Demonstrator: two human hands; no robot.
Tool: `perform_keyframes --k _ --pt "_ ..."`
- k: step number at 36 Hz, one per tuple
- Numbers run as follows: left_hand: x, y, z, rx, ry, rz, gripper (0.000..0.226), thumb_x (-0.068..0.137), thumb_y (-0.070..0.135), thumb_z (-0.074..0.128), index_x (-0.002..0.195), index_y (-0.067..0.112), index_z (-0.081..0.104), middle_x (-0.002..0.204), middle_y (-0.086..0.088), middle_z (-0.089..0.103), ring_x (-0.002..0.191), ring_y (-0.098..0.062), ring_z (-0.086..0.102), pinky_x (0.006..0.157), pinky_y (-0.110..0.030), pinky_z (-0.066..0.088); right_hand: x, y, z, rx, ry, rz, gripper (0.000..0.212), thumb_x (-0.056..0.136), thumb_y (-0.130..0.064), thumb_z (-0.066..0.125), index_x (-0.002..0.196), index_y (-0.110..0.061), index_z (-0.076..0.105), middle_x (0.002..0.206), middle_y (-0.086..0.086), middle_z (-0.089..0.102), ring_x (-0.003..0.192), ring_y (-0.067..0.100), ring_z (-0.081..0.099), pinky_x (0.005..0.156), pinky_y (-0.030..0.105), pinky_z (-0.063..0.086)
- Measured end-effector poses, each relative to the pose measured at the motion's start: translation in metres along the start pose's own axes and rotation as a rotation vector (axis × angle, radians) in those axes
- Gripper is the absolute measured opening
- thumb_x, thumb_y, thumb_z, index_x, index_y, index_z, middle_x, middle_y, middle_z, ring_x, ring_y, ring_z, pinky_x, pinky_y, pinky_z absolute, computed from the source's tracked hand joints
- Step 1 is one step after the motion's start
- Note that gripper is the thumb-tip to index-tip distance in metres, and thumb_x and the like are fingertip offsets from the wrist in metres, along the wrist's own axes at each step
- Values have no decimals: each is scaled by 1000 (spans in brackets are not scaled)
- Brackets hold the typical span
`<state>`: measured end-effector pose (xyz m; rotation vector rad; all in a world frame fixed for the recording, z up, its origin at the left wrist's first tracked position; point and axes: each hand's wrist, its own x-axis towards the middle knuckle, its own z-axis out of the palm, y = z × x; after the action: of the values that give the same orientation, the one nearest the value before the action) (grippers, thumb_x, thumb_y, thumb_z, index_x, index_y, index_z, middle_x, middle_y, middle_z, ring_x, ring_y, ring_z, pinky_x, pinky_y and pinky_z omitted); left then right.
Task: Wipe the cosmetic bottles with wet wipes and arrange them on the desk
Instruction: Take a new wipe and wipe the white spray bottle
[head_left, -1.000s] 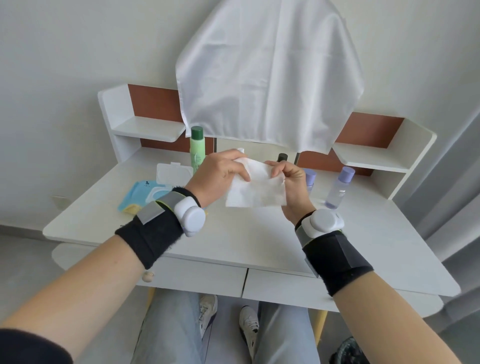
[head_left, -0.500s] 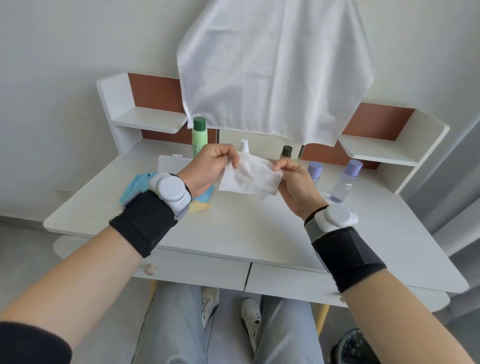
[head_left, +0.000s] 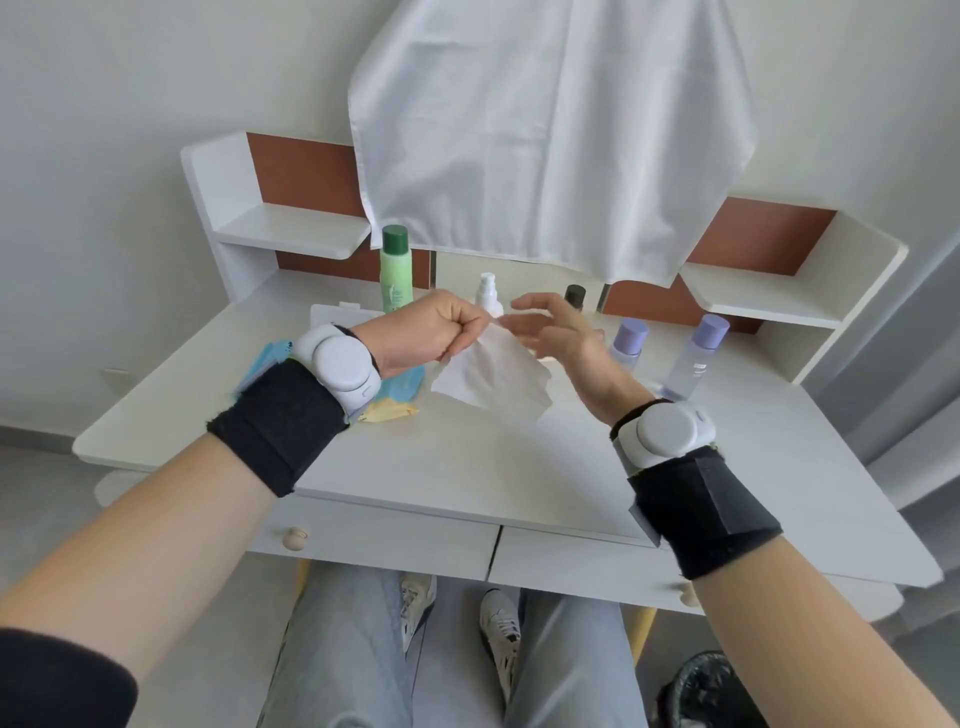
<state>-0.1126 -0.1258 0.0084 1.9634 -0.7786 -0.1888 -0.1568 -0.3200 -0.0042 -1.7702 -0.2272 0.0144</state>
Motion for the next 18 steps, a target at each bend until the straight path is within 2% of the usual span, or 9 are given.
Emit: perform_keyframes --k 2,4,8,11,13,15,16,18 --pt "1 3 -1 66 -70 12 36 61 -21 25 47 10 38 52 -8 33 51 -14 27 59 -15 33 2 -4 4 -112 -169 63 56 71 -19 56 126 -21 53 121 -1 66 109 5 60 88 16 45" --pt "3 3 -5 133 -140 23 32 61 -13 28 47 13 38 53 -7 33 53 -14 28 54 -18 30 3 -6 9 -272 -298 99 52 78 -20 69 128 -21 54 120 -1 64 110 9 60 94 22 46" --pt "4 3 -10 207 -260 0 25 53 2 30 42 22 41 53 0 37 55 -15 33 56 -20 33 10 -2 12 -391 -310 142 38 84 -22 74 120 -18 63 113 2 67 101 17 62 87 29 48" --pt "6 1 -10 171 -286 -58 41 65 -7 33 47 24 55 55 6 50 56 -12 43 59 -22 38 13 1 9 -318 -322 170 41 75 -30 74 112 -12 69 111 11 70 101 24 67 84 34 52" --pt "10 -2 -12 100 -294 -70 57 76 -15 34 69 27 71 74 6 66 69 -17 55 67 -31 45 17 5 6 -220 -341 203 41 77 -28 75 112 -7 68 112 14 70 105 29 68 92 40 52" --pt "12 -2 -12 19 -283 -68 63 80 -15 33 101 31 69 97 0 69 76 -19 54 67 -30 46 19 6 4 -142 -322 219 35 83 -17 74 116 -5 66 112 13 71 103 27 69 91 38 54" --pt "13 -3 -12 -22 -253 -77 61 82 -14 34 112 30 64 98 -7 67 72 -18 53 63 -26 45 21 7 4 -118 -318 226 31 87 -13 72 116 -4 65 110 12 71 101 27 69 89 37 55" --pt "13 -5 -10 -89 -145 -104 48 90 -5 41 119 29 60 93 -18 63 69 -21 51 61 -26 46 21 10 3 -92 -322 248 20 90 -11 68 108 -4 68 102 11 73 95 24 70 85 36 55"
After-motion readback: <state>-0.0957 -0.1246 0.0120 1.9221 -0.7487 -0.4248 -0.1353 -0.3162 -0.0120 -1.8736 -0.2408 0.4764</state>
